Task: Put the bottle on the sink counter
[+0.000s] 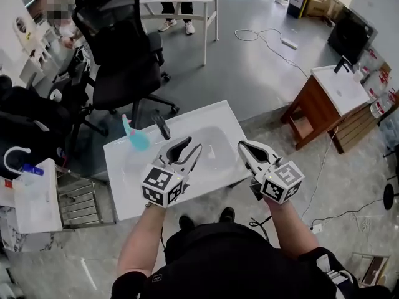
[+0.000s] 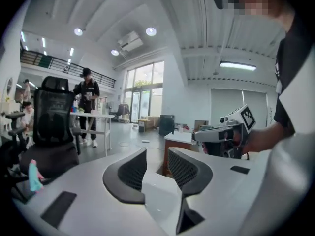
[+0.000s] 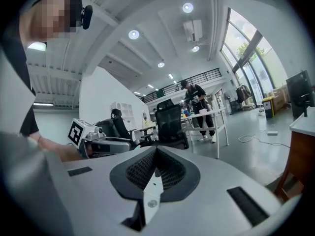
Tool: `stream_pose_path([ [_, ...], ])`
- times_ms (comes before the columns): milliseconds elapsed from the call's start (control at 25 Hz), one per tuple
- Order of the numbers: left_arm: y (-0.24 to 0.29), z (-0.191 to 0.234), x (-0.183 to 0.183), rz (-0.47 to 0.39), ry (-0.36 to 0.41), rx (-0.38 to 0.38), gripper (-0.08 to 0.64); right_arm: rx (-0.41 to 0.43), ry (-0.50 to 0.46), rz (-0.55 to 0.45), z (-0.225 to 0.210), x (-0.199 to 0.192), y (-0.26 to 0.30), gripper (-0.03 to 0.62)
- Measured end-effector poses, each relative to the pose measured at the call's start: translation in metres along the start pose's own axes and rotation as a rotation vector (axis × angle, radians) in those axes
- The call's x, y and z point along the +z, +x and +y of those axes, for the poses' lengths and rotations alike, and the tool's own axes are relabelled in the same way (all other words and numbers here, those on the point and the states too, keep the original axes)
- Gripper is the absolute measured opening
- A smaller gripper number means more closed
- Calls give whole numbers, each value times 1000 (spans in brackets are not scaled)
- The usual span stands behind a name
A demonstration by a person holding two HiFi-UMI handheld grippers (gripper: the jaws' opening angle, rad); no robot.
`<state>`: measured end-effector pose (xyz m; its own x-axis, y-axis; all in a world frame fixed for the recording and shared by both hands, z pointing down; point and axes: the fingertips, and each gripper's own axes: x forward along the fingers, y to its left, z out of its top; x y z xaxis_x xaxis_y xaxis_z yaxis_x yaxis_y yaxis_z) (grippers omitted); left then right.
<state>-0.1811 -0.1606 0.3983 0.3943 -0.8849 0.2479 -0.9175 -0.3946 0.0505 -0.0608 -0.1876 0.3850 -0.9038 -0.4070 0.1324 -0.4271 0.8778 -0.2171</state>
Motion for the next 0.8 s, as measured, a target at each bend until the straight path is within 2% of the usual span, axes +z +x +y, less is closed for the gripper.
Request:
stream_pose_path([
  [80, -35, 27, 7, -36, 19, 80, 109, 37, -15, -6, 26, 7, 22, 14],
  [200, -83, 66, 12, -82, 3, 175, 54, 74, -26, -26, 63, 16, 49, 14],
  [400, -140, 106, 12, -69, -3, 221, 10, 95, -79, -70, 108, 32, 81, 14],
  [600, -179, 128, 20, -72, 17, 290, 5, 157, -155, -94, 135, 46, 98, 14],
  [800, -201, 135, 28, -160, -82, 356, 3, 195, -184, -73, 131, 50, 96, 12],
])
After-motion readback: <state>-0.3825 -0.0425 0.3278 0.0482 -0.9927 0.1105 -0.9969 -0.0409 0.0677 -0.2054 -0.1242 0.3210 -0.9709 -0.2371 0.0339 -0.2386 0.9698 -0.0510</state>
